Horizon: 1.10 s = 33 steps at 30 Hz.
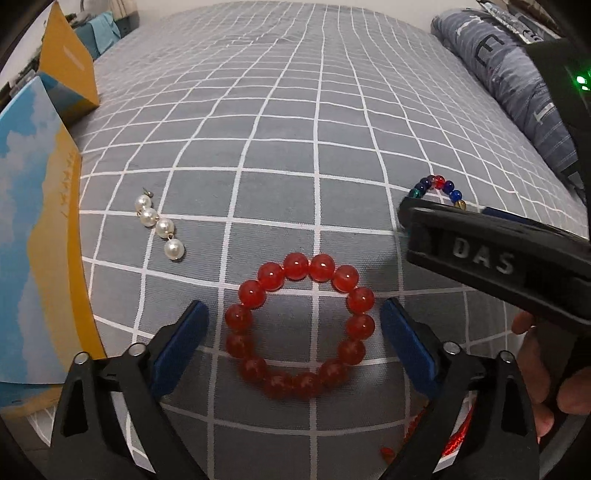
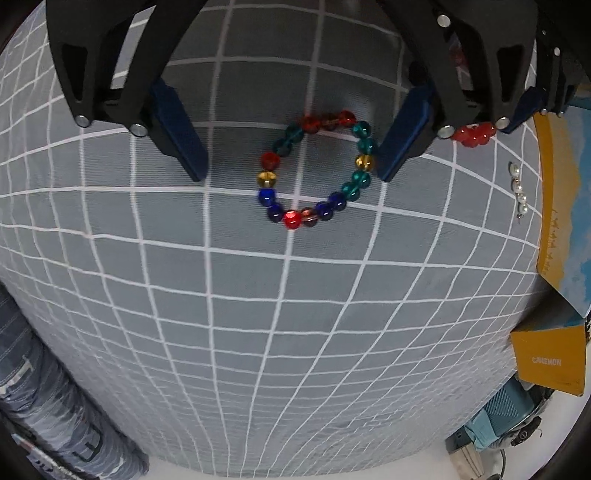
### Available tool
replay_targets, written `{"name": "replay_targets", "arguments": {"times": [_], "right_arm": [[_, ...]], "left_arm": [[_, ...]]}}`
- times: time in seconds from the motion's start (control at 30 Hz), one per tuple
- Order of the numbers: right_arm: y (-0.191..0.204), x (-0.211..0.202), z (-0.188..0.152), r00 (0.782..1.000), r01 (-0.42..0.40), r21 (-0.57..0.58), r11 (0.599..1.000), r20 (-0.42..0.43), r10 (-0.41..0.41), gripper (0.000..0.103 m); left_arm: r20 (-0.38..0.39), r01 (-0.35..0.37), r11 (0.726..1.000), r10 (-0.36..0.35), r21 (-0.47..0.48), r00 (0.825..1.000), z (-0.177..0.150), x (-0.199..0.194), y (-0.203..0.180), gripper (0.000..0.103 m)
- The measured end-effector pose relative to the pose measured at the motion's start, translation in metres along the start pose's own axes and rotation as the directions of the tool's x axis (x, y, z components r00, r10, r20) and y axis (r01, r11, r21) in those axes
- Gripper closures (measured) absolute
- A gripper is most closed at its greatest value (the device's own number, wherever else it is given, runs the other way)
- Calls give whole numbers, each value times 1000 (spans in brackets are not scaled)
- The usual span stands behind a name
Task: Organize jewelry
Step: 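Grasp the red bead bracelet with the left tool while the right tool grasps the multicolour bracelet, then lift and carry the red bead and multicolour bracelets with both tools over the box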
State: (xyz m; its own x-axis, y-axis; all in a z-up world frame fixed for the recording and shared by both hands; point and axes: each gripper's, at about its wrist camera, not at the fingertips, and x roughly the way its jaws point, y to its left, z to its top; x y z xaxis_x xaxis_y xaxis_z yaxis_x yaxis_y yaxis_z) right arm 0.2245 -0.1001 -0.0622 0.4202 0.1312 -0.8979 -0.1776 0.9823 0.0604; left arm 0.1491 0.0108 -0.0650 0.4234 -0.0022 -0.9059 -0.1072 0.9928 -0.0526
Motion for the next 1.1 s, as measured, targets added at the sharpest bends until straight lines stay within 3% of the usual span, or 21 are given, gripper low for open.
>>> {"name": "replay_targets", "arguments": {"times": [0.17,0.33,0.47,1.1], "right_arm": [[6,1,-1,1000,9,-12,1000,0,-9,45],[6,0,-2,1000,-9,-24,1000,-10,9,84],[1,-2,-4,999,-29,0,1000,-22,29,85],[-1,-13,-13,1000,-28,21,999,8,28,85]], "left_arm": [[-3,2,1000,-2,0,1000,-2,-2,1,30],[-2,10,1000,-10,1,1000,-3,-6,4,48],[-3,43,999,-43,-3,999,-3,-12,6,90],[49,51,999,-52,8,997,0,-33,9,90]]}}
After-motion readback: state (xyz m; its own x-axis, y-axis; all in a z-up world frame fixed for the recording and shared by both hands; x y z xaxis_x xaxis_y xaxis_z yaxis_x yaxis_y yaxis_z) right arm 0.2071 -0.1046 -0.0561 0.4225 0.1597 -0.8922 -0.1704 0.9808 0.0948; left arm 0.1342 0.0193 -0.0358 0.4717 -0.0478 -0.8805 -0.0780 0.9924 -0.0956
